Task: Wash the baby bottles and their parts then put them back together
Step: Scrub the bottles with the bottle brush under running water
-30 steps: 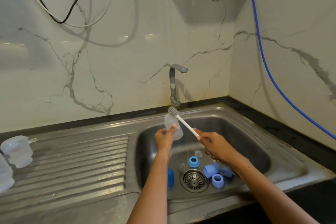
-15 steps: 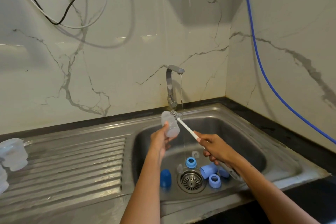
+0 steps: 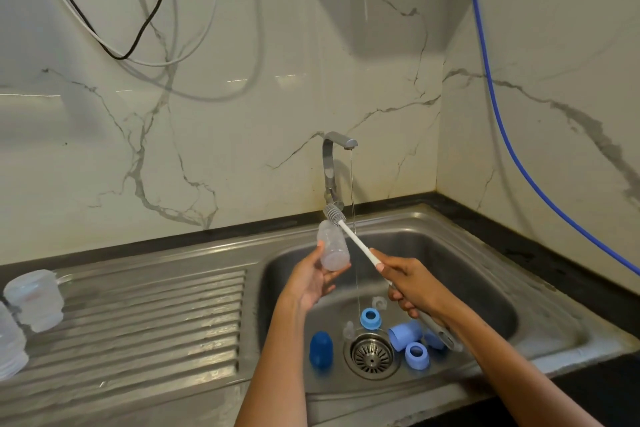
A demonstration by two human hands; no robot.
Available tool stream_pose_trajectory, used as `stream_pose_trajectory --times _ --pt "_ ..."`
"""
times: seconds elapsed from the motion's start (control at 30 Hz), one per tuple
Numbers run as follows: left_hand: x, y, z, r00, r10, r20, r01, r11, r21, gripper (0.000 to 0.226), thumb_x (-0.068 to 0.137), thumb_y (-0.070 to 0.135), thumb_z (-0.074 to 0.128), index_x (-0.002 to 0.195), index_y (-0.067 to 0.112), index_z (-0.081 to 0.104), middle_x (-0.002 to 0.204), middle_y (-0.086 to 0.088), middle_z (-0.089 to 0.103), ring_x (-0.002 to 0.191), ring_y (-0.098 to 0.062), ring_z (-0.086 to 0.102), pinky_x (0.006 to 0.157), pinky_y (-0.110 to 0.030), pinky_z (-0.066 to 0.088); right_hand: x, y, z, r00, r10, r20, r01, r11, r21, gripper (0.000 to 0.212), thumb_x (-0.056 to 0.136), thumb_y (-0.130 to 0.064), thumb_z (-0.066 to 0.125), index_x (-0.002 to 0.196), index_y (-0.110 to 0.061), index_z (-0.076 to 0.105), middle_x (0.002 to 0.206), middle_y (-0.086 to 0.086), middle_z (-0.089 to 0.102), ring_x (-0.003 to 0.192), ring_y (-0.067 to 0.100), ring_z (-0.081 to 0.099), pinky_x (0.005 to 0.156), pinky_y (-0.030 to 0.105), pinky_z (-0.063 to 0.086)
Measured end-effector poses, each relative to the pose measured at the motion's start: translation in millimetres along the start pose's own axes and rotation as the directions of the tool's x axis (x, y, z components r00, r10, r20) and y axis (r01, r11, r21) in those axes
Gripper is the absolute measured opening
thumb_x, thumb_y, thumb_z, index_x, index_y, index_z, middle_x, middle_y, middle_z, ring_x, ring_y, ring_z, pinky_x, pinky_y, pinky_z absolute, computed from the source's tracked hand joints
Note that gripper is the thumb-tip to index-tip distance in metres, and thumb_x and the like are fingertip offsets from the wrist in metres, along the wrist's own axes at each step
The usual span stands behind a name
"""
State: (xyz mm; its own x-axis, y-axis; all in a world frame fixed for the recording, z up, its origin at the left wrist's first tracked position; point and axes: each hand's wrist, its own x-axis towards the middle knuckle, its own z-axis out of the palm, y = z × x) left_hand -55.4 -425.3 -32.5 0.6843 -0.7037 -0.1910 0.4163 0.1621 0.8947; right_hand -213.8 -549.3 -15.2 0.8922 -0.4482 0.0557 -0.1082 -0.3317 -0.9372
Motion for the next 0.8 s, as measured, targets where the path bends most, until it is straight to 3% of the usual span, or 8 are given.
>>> stream_pose_trajectory --times 0.1,0.23,0.37,0.43,0.6,0.7,0.8 --pt "2 2 -3 0.997 -0.008 -0.072 0.013 0.997 0.071 0.046 0.095 0.045 0.045 0.130 0.015 0.047 0.116 -0.015 0.067 0.096 -0.022 0.065 0.074 -0.033 0.041 1 4 1 1.000 0.019 0.010 -0.019 0.999 -0.051 0.039 0.101 -0.034 0.044 0.137 -0.047 0.043 0.058 0.000 0.043 0.039 0.004 0.034 0.038 0.018 0.033" --pt "6 -5 -4 0.968 0.013 -0.250 0.051 0.968 0.247 0.059 0.078 0.049 0.070 0.121 0.012 0.054 0.111 -0.012 0.064 0.104 -0.025 0.059 0.086 -0.038 0.044 -2 3 5 0.999 0.007 0.045 -0.002 0.994 -0.111 0.040 0.102 -0.031 0.043 0.139 -0.043 0.042 0.059 0.001 0.041 0.038 0.002 0.034 0.037 0.018 0.033" --pt "11 -5 -10 0.933 0.079 -0.351 -0.029 0.989 0.144 0.051 0.076 0.026 0.078 0.117 0.003 0.059 0.107 -0.015 0.066 0.093 -0.023 0.062 0.070 -0.029 0.049 -9 4 -1 0.998 0.005 0.064 0.003 0.992 -0.123 0.037 0.101 -0.032 0.044 0.136 -0.045 0.044 0.057 -0.001 0.043 0.038 0.002 0.034 0.037 0.018 0.032" --pt "14 -6 -12 0.902 0.172 -0.396 -0.105 0.977 0.187 0.048 0.075 0.019 0.079 0.115 -0.001 0.060 0.110 -0.019 0.066 0.098 -0.028 0.064 0.077 -0.032 0.053 -12 6 -2 0.997 -0.002 0.074 0.012 0.992 -0.129 0.037 0.101 -0.031 0.045 0.135 -0.043 0.046 0.054 -0.004 0.043 0.038 0.002 0.035 0.038 0.017 0.032" --pt "13 -11 -2 0.896 0.334 -0.293 -0.176 0.872 0.457 0.042 0.078 0.025 0.077 0.113 0.005 0.064 0.106 -0.012 0.068 0.093 -0.020 0.063 0.068 -0.021 0.047 -6 2 4 0.998 -0.043 -0.051 0.032 0.981 -0.193 0.036 0.100 -0.029 0.046 0.135 -0.040 0.050 0.059 -0.002 0.044 0.035 0.000 0.038 0.036 0.017 0.032" --pt "12 -9 0 0.872 0.335 -0.358 -0.196 0.907 0.372 0.037 0.080 0.027 0.075 0.108 0.004 0.066 0.104 -0.013 0.069 0.092 -0.021 0.063 0.070 -0.024 0.049 -6 -4 8 0.997 -0.055 -0.046 0.046 0.981 -0.190 0.037 0.100 -0.028 0.046 0.136 -0.038 0.050 0.060 -0.002 0.045 0.038 0.001 0.039 0.037 0.016 0.033" --pt "10 -10 4 0.866 0.249 -0.434 -0.179 0.964 0.196 0.042 0.084 0.026 0.071 0.115 0.000 0.060 0.108 -0.016 0.064 0.098 -0.027 0.062 0.077 -0.032 0.054 -14 -3 7 0.999 -0.031 0.021 0.035 0.984 -0.175 0.035 0.101 -0.030 0.045 0.134 -0.040 0.049 0.058 -0.003 0.045 0.035 0.000 0.038 0.036 0.018 0.032"
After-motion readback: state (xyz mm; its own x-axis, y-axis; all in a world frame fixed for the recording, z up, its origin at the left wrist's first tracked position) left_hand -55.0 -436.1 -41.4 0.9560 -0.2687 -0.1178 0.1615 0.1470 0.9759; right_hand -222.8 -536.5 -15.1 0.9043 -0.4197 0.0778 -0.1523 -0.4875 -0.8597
